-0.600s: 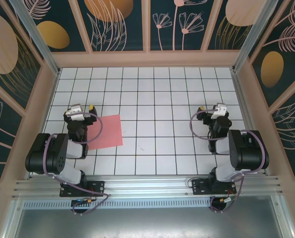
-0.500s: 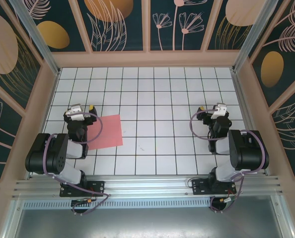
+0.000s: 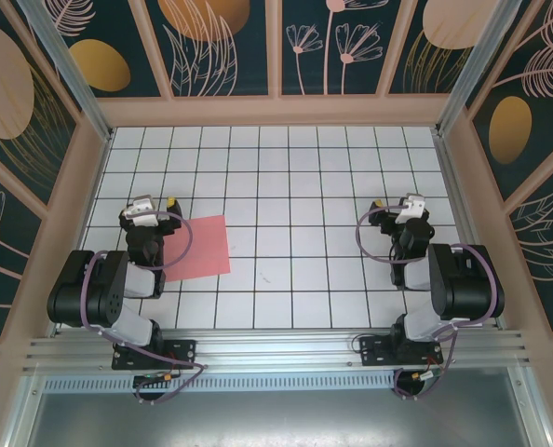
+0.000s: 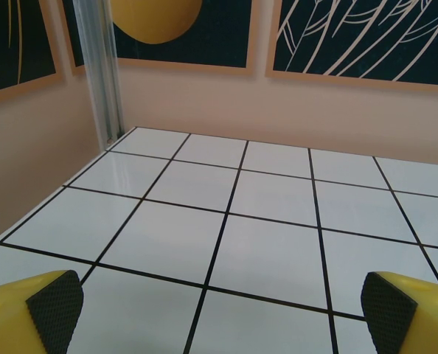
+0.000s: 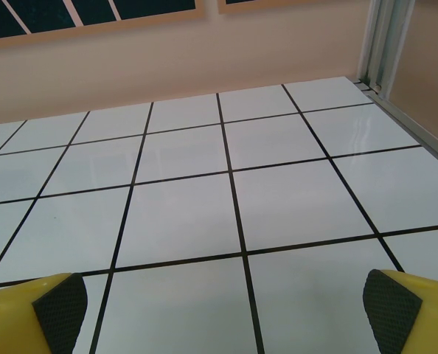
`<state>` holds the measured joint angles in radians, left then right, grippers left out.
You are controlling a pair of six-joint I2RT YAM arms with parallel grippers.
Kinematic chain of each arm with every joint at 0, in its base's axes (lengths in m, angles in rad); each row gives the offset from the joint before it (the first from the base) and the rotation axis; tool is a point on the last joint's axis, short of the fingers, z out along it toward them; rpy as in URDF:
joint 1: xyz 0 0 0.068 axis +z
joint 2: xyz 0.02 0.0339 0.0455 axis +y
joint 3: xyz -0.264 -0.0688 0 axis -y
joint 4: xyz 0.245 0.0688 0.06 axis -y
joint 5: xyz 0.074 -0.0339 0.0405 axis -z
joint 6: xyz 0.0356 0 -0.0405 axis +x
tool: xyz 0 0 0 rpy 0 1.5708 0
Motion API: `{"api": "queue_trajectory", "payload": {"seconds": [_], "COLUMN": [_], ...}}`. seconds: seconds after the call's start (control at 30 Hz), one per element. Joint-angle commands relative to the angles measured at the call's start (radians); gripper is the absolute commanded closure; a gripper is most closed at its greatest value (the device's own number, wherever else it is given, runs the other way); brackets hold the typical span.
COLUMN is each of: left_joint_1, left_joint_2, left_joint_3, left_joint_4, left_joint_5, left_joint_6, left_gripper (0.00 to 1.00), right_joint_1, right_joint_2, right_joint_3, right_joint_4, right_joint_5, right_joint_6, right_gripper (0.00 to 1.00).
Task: Fold a paper plane with a square sheet of paper (pick it up from the middle)
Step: Move the square sheet of paper to the center of the table.
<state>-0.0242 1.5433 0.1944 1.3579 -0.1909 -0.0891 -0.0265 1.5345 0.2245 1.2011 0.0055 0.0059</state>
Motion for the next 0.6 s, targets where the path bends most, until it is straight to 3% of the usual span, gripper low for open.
{"api": "queue_trajectory", "payload": {"seconds": [0.0,0.2,0.3,0.4,0.47,0.57], "left_joint_1": [0.009,0.009,0.009,0.010,0.010,0.010], "left_joint_2": [-0.001,-0.006,-0.105,-0.298,-0.405,-0.538], "left_joint_3": [0.011,0.007,0.001,0.092,0.157,0.213], "left_joint_4": [0.018,0.028,-0.052,-0.438,-0.654,-0.881], "left_joint_5": [-0.006,0.000,-0.003,-0.178,-0.176,-0.196], "left_joint_6": [0.003,0.003,0.003,-0.115,-0.149,-0.317], "left_gripper": [0.02,0.01,0.02,0.01,0.02,0.01], "right_joint_1": [-0.007,-0.007,-0.006,-0.007,-0.004,-0.003], "right_joint_2": [0.006,0.006,-0.028,-0.141,-0.205,-0.334], "right_joint_3": [0.008,0.007,0.033,0.132,0.149,0.202], "right_joint_4": [0.047,0.049,-0.019,-0.313,-0.407,-0.647], "right_joint_5": [-0.017,-0.017,-0.040,0.005,-0.008,-0.035], "right_joint_6": [0.008,0.008,-0.001,0.053,0.073,0.172], "right_gripper": [0.01,0.01,0.01,0.01,0.01,0.01]}}
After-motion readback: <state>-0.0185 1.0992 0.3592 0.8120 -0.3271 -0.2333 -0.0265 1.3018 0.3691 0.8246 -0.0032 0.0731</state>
